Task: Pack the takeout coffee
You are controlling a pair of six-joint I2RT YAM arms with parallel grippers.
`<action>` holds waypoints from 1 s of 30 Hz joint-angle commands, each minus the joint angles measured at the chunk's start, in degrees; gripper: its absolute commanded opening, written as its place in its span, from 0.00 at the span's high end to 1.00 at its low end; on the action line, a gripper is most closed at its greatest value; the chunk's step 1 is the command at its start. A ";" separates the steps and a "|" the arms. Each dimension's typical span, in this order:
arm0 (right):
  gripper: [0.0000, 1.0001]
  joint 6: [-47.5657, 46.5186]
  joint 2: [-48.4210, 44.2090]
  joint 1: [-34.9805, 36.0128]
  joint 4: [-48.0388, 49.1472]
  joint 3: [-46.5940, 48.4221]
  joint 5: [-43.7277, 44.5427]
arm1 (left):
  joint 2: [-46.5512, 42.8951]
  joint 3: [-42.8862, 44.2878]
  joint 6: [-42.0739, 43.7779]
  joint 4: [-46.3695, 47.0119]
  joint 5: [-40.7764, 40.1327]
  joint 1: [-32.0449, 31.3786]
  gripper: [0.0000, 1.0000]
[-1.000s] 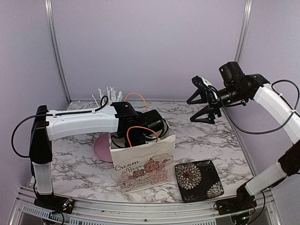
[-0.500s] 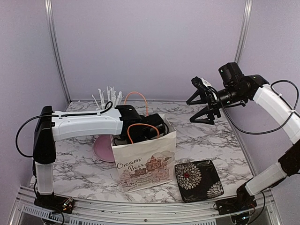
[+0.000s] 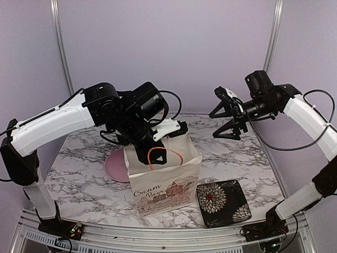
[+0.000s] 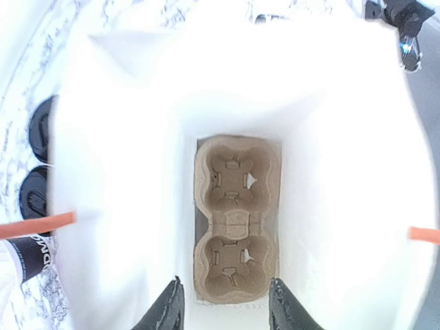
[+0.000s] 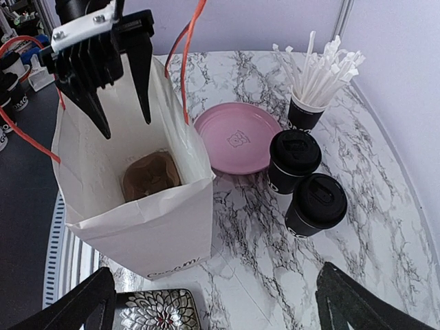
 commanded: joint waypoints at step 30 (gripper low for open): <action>0.76 -6.60 -1.15 15.70 9.37 -32.31 25.45 | -24.17 -18.54 -7.48 19.77 -7.27 4.63 0.43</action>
